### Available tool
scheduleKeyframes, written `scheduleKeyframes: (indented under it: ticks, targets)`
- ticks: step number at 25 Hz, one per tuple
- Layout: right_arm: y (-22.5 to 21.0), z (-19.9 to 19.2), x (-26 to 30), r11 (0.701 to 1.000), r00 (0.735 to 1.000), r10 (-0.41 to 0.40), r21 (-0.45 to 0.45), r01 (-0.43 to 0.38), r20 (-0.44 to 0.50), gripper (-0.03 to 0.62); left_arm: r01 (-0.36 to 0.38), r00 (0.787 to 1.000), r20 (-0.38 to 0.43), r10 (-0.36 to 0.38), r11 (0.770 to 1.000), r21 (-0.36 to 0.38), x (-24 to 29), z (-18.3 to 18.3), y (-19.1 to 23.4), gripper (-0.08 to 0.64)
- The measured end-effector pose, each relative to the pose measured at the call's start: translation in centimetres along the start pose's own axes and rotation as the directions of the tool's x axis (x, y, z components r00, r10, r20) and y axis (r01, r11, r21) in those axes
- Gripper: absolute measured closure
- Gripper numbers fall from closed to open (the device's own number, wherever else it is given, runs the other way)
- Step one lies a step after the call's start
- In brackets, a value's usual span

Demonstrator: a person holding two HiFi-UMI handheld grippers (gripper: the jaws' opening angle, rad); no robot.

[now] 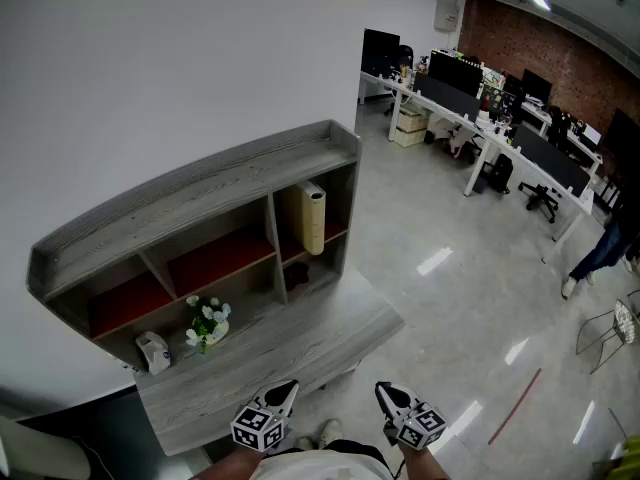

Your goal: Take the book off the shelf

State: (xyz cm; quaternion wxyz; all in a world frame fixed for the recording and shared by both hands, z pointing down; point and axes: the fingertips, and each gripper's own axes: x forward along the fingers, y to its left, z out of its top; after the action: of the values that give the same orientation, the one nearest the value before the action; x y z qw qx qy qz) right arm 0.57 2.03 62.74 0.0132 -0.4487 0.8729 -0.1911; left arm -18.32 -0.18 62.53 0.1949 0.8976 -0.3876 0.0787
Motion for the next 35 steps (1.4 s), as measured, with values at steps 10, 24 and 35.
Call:
scheduleKeyframes:
  ticks: [10, 24, 35]
  targets:
    - [1.5, -0.3, 0.0, 1.0, 1.0, 0.002, 0.004, -0.002, 0.015, 0.591, -0.003, 1.0, 0.008, 0.003, 1.0, -0.015, -1.4, -0.3, 0.2, 0.56]
    - [2.3, -0.2, -1.3, 1.0, 0.999, -0.03, 0.001, 0.03, 0.025, 0.588, 0.019, 1.0, 0.0, -0.02, 0.999, -0.028, -1.8, -1.9, -1.1, 0.56]
    - [2.0, -0.6, -2.0, 0.996, 0.996, -0.089, -0.011, 0.089, 0.021, 0.589, 0.018, 1.0, 0.006, -0.018, 0.999, -0.036, -2.8, -2.6, -1.0, 0.56]
